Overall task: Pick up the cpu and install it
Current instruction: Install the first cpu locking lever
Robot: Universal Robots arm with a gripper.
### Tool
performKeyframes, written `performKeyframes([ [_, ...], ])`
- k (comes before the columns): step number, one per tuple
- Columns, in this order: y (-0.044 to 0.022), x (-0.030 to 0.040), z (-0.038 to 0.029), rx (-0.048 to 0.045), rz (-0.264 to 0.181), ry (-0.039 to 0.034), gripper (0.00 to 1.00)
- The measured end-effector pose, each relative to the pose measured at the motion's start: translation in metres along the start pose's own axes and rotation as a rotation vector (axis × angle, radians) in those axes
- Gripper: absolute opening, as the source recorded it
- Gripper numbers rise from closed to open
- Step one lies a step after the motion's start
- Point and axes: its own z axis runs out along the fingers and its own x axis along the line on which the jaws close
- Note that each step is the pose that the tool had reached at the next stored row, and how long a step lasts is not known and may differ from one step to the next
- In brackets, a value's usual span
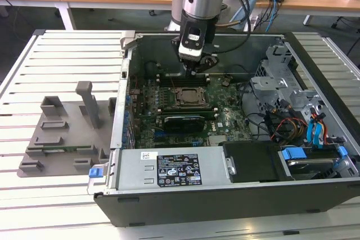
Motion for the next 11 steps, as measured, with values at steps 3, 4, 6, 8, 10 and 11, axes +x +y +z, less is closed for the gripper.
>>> performKeyframes([
  [3, 0.0, 0.0, 0.0, 0.0021, -0.134, -0.0046, 0.11],
  [4, 0.0, 0.0, 0.0, 0.0026, -0.171, -0.0059, 0.11],
  [6, 0.0001, -0.0001, 0.0, 0.0037, -0.241, -0.0083, 0.11],
  [8, 0.0002, -0.0002, 0.0, 0.0048, -0.307, -0.0106, 0.11],
  [10, 0.0003, -0.0003, 0.0, 0.0058, -0.369, -0.0127, 0.11],
  [11, 0.0004, -0.0004, 0.0, 0.0064, -0.407, -0.014, 0.11],
])
